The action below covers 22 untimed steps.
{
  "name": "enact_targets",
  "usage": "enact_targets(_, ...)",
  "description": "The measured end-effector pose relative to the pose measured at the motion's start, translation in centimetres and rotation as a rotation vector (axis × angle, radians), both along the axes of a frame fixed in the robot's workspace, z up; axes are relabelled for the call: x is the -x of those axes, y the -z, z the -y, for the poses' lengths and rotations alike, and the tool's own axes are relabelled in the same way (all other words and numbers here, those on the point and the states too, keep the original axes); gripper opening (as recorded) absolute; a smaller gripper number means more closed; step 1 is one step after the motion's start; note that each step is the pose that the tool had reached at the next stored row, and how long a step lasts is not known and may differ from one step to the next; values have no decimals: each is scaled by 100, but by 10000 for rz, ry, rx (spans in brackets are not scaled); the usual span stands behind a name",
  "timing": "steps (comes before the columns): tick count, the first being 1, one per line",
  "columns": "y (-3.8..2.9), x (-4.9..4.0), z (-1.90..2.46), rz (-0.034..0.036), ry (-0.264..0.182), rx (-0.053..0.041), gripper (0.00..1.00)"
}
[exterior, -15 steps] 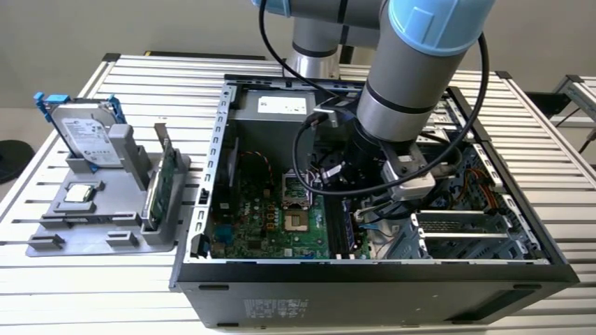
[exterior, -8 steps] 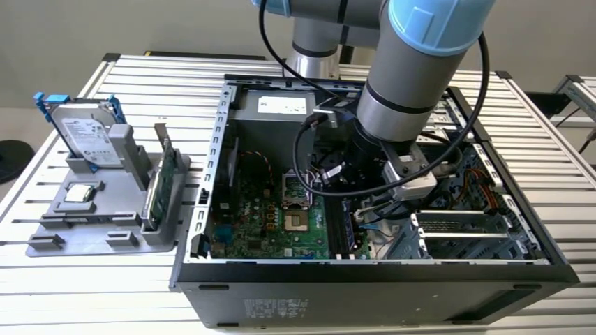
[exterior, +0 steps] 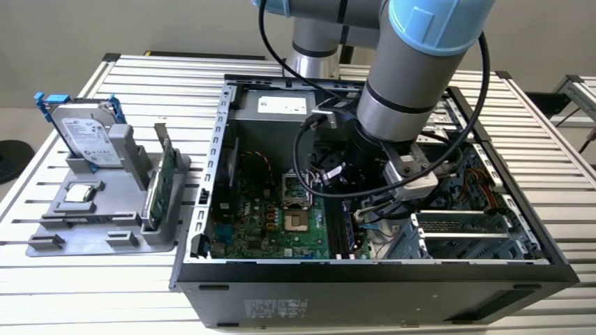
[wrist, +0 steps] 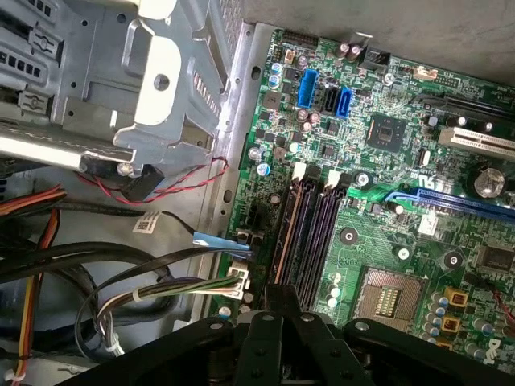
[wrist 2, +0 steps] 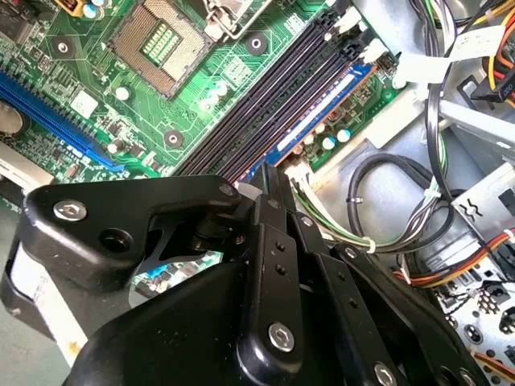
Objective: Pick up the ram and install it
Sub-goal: 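Press down the ram until it locks into place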
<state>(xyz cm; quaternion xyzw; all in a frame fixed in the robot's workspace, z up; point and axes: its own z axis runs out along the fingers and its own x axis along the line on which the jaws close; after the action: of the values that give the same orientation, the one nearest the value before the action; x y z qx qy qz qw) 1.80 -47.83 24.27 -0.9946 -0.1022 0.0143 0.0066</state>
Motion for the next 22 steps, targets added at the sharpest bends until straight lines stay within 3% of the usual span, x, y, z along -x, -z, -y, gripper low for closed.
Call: enact_targets(22, 0, 1, 0, 0, -729, -6, 0)
